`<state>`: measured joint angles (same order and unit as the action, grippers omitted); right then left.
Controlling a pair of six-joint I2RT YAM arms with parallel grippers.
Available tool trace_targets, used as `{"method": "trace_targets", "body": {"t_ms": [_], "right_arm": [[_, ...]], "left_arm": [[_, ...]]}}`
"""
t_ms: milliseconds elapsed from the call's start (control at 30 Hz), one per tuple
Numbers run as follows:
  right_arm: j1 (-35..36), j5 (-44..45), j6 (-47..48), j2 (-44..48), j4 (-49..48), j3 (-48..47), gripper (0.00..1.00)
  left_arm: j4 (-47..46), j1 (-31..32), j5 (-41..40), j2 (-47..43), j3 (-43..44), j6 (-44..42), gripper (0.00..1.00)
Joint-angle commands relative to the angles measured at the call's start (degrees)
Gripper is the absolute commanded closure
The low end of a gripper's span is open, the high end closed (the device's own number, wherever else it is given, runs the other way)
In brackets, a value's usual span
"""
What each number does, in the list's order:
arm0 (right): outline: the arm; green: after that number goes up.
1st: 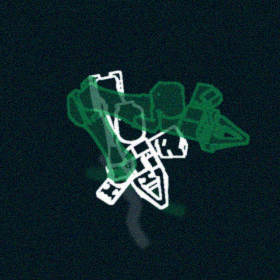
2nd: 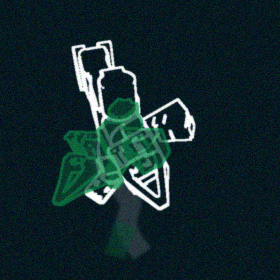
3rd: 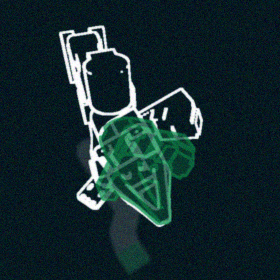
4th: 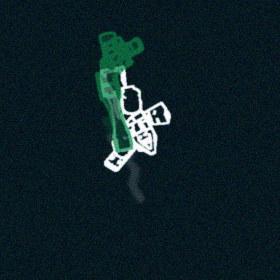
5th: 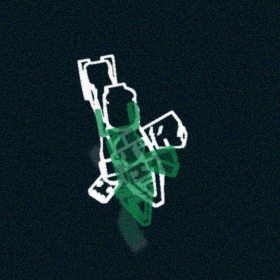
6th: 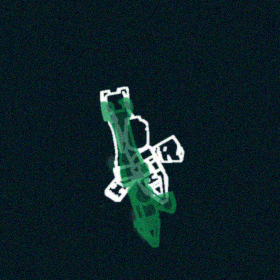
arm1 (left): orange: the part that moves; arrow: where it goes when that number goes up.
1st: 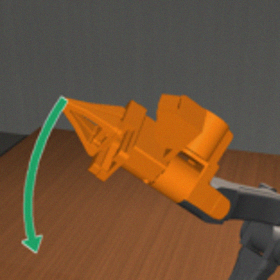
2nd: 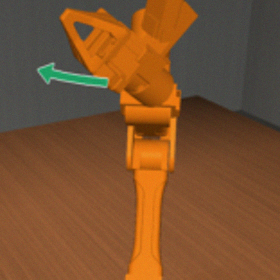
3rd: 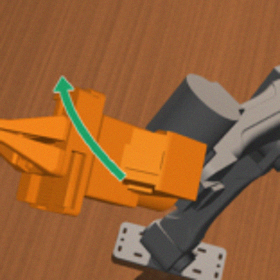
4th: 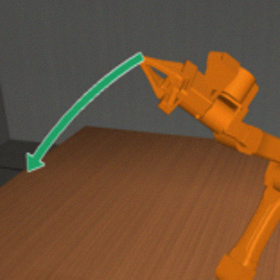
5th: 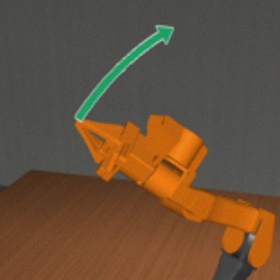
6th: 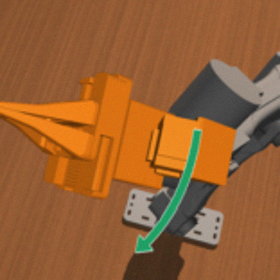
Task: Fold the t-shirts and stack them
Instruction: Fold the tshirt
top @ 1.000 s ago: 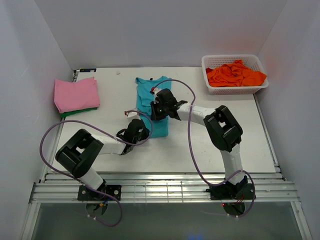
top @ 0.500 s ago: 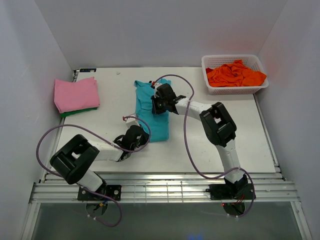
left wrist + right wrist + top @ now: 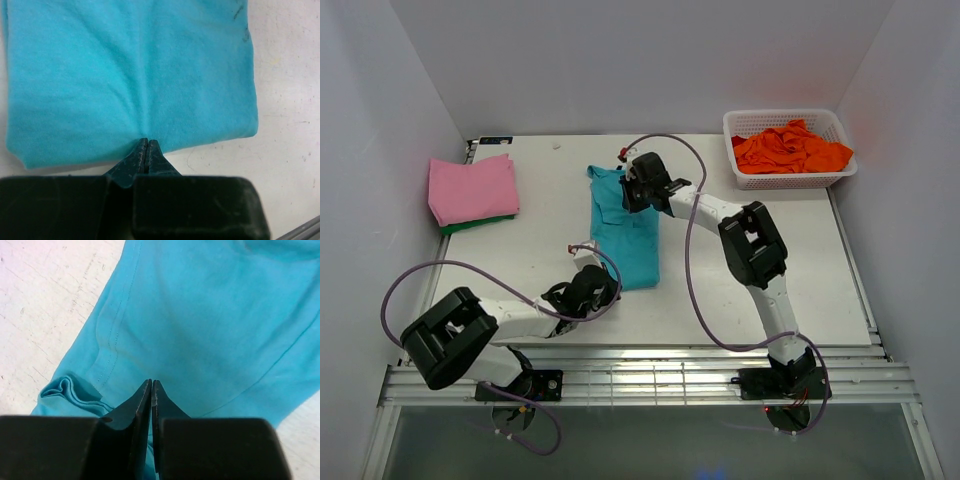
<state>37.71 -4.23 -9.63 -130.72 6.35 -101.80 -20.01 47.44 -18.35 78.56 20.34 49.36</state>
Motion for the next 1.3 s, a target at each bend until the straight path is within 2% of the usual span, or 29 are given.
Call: {"method": "trace_targets", "body": {"t_ms": [0,133,200,233,267,367,400,467,500,533,567,633,700,867,1067,1267], "right_arm": [[-0.54,0.10,3.82,6.85,0.33,-2.79,0.91],[-0.54,-0.08,3.74,16.35,1.12,2.20,0.79],[-0.45,0.36,2.52,22.76,1.65,8.00,0.75],[-0.45,0.45,1.12,24.87,2.43,10.28,0.69],[-0.27,0.80,0.15,26.98,2.79,15.26,0.60],[0.60,0.97,-2.49,34.98,1.74,24.42,0.53],[1.30,1.67,-3.54,38.92,0.87,31.07,0.50],[1.75,1.42,-7.13,42.46,-3.26,37.87,0.44],[2.18,1.42,-8.55,45.43,-4.75,44.08,0.42],[2.28,0.63,-9.87,46.59,-5.64,46.75,0.40],[2.62,0.45,-12.49,48.52,-9.30,49.22,0.39],[2.89,-0.86,-14.53,49.33,-11.61,54.74,0.37],[4.03,-0.70,-16.38,48.98,-12.85,56.70,0.37],[6.93,0.98,-17.79,46.79,-14.26,58.82,0.37],[7.20,1.42,-19.20,45.38,-16.72,59.87,0.36],[7.29,2.47,-19.99,44.67,-17.78,61.10,0.36]], "left_arm": [[2.78,1.42,-0.99,-2.97,1.98,-0.50,1.00],[5.50,4.50,-3.53,-4.56,4.71,-0.76,1.00],[6.56,6.87,-5.55,-5.26,5.94,-0.41,1.00],[7.95,7.75,-6.34,-6.05,6.29,-0.32,1.00],[9.10,8.54,-8.26,-6.49,7.34,0.11,1.00],[17.09,12.14,-13.45,-8.68,10.50,0.47,1.00],[19.28,12.93,-16.34,-9.04,12.86,0.47,0.99],[26.84,13.20,-19.69,-9.74,14.55,0.99,0.84],[29.04,13.12,-23.71,-9.83,15.08,3.17,0.60],[31.67,13.03,-25.23,-9.66,14.99,3.54,0.47],[32.57,11.98,-26.20,-9.14,14.73,3.98,0.29],[33.19,9.62,-25.00,-8.52,13.33,4.95,0.21],[31.80,4.43,-21.83,-8.69,11.75,4.60,0.18],[17.57,-5.32,-12.16,-12.55,3.14,-3.48,0.17],[11.05,-10.08,-4.44,-13.35,0.41,-8.84,0.17],[4.72,-13.16,2.96,-10.72,-2.23,-9.72,0.17]]}}
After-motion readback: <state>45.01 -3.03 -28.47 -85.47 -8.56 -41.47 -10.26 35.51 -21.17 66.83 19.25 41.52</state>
